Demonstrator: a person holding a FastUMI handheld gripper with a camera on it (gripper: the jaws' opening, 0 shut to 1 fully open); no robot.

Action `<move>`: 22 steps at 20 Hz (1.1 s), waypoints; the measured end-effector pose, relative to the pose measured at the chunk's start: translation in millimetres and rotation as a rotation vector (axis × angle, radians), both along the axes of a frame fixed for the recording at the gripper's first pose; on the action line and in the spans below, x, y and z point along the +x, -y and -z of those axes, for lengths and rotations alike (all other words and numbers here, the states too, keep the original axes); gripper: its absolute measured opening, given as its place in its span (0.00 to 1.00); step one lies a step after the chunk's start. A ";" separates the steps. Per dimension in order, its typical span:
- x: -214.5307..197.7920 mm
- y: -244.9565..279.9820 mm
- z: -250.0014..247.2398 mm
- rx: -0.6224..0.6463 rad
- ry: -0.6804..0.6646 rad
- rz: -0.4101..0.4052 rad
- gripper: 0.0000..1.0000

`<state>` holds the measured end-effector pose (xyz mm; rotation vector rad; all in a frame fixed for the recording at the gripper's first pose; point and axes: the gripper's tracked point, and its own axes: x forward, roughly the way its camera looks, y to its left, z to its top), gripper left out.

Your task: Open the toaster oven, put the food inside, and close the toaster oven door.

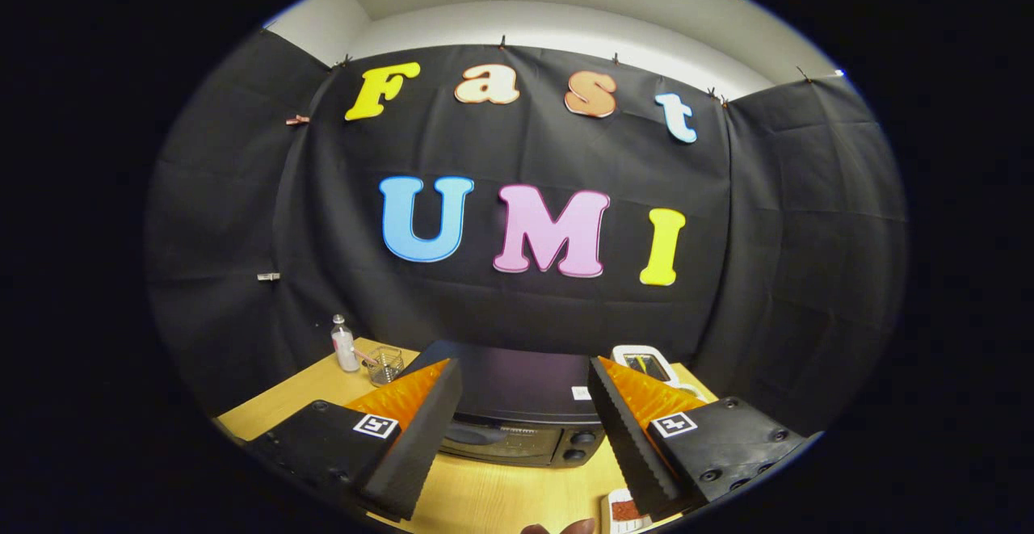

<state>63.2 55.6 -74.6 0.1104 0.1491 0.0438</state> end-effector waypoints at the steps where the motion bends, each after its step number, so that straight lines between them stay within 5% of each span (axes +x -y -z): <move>1: 4.9 -6.4 12.0 0.004 -0.023 -0.004 0.97; 14: 72.2 -71.8 133.2 0.078 -0.244 -0.022 0.98; 22: 89.1 -82.5 161.9 0.059 -0.292 0.020 0.99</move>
